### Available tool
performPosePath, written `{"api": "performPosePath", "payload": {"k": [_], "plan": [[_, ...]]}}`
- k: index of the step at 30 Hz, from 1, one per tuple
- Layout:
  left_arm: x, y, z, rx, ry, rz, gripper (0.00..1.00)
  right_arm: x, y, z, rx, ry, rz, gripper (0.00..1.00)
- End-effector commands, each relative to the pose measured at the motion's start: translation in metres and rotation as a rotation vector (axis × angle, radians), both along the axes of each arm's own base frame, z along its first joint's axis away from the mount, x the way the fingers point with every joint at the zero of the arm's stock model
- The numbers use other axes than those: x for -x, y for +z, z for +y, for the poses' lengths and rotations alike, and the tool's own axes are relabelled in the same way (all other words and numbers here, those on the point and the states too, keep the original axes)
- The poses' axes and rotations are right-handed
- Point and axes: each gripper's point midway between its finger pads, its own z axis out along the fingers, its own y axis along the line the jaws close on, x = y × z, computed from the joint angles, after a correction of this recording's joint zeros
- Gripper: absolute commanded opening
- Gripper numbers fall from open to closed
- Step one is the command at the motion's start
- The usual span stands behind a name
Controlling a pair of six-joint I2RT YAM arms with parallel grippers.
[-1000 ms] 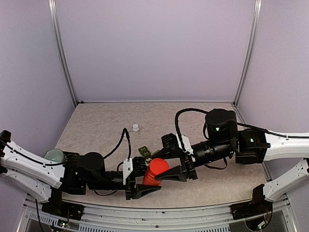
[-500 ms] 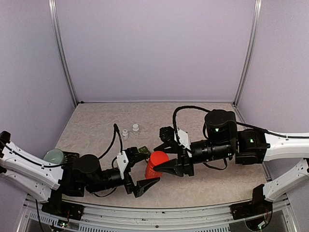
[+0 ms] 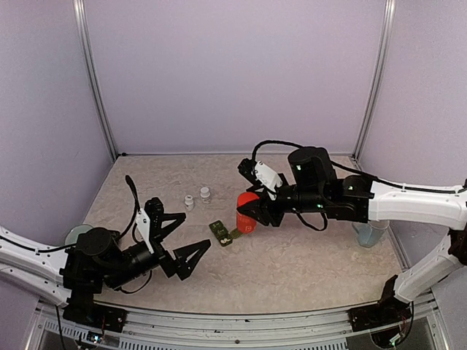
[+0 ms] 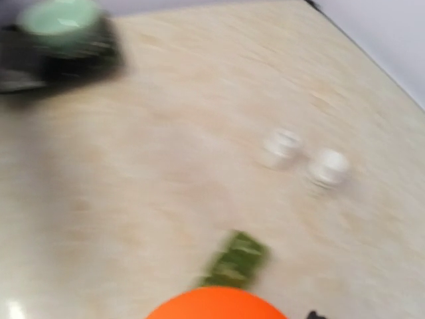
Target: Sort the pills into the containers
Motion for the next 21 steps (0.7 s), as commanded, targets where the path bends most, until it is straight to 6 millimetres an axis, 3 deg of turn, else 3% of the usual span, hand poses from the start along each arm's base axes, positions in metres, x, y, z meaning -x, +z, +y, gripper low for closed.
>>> {"api": "performPosePath", "payload": {"k": [1,7,8,10,12,16,21], "plan": [[-0.021,-0.019,0.030,-0.032,0.162,0.083,0.99,-0.066,0.000,0.002,0.003,-0.127,-0.050,0.32],[-0.030,-0.029,0.052,-0.017,0.262,0.160,0.99,-0.140,-0.028,0.027,0.052,-0.206,-0.056,0.32],[-0.030,-0.030,0.055,-0.012,0.266,0.168,0.99,-0.153,-0.043,0.031,0.063,-0.216,-0.039,0.32],[-0.030,-0.031,0.059,0.000,0.273,0.182,0.99,-0.172,-0.045,0.040,0.051,-0.226,-0.043,0.32],[-0.030,-0.032,0.063,0.010,0.279,0.197,0.99,-0.192,-0.063,0.047,0.065,-0.241,-0.031,0.32],[-0.030,-0.037,0.070,0.007,0.300,0.222,0.99,-0.218,-0.083,0.062,0.051,-0.254,-0.013,0.32],[-0.029,-0.044,0.072,-0.011,0.304,0.232,0.99,-0.238,-0.090,0.077,0.017,-0.259,-0.009,0.32]]}}
